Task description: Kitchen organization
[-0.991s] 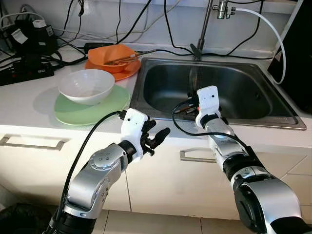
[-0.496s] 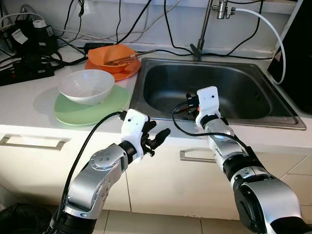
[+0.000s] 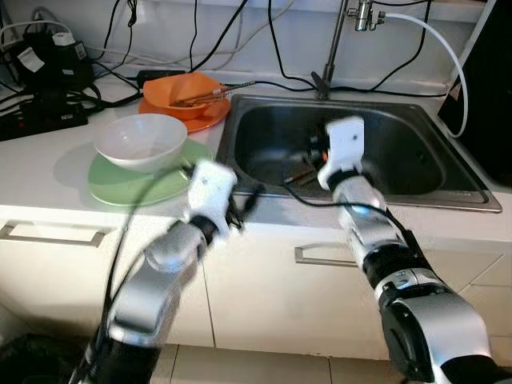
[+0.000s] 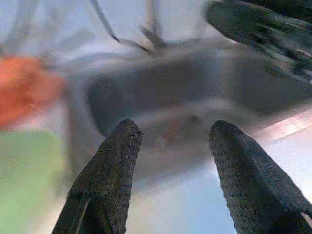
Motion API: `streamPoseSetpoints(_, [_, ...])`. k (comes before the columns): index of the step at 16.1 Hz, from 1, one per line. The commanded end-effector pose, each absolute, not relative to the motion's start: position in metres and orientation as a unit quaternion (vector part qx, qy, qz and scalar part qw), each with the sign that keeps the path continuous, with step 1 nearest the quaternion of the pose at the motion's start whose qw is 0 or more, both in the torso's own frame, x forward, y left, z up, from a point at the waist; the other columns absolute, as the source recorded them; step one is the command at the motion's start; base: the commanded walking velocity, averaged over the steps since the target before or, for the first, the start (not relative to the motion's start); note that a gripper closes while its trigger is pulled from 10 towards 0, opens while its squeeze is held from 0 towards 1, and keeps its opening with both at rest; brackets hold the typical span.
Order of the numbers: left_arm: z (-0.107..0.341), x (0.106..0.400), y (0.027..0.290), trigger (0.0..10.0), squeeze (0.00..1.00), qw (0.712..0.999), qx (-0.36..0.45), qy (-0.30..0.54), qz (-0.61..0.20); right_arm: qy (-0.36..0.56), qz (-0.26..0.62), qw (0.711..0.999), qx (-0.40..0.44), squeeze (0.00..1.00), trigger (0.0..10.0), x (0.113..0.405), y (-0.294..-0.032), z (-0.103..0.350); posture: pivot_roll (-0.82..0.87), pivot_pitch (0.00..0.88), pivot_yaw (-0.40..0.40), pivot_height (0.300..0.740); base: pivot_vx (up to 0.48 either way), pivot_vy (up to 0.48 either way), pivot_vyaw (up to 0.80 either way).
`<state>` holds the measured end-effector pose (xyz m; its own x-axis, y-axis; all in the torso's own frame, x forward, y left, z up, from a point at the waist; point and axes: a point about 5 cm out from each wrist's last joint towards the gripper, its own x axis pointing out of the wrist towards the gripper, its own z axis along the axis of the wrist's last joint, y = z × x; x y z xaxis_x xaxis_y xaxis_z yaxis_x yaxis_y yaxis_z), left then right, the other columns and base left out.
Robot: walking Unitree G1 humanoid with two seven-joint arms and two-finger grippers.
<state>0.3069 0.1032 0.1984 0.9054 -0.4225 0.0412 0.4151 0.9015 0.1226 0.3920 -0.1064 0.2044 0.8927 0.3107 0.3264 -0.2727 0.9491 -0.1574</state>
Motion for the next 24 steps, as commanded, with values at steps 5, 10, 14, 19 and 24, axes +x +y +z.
streamPoseSetpoints(5, [0.236, 0.339, 0.146, 10.0, 0.00, 0.990, 0.071, -0.102, -0.071, -0.201, 0.216, 0.955, -0.043, 0.00, 10.0, 0.375, -0.095, 0.201, 0.13, 0.028, -0.011, 0.740, 0.000, 0.000, 0.00])
streamPoseSetpoints(10, [0.245, 0.367, 0.196, 10.0, 0.00, 0.993, 0.075, -0.086, 0.030, -0.179, 0.222, 0.958, -0.030, 0.00, 10.0, 0.365, -0.096, 0.188, 0.12, 0.023, 0.000, 0.740, 0.000, 0.000, 0.00])
streamPoseSetpoints(14, [0.240, 0.375, 0.231, 10.0, 0.00, 0.994, 0.061, -0.056, 0.065, -0.174, 0.298, 0.938, -0.018, 0.00, 10.0, 0.353, -0.093, 0.188, 0.11, 0.025, 0.001, 0.740, 0.000, 0.000, 0.00])
streamPoseSetpoints(19, [0.243, 0.375, 0.256, 10.0, 0.00, 0.992, 0.050, -0.040, 0.108, -0.176, 0.433, 0.884, -0.004, 0.00, 10.0, 0.328, -0.086, 0.193, 0.11, 0.028, -0.001, 0.740, 0.000, 0.000, 0.00])
streamPoseSetpoints(24, [0.224, 0.377, 0.275, 10.0, 0.00, 0.991, 0.014, 0.031, 0.130, -0.163, 0.465, 0.870, -0.002, 0.00, 10.0, 0.319, -0.084, 0.191, 0.11, 0.032, 0.003, 0.740, 0.000, 0.000, 0.00])
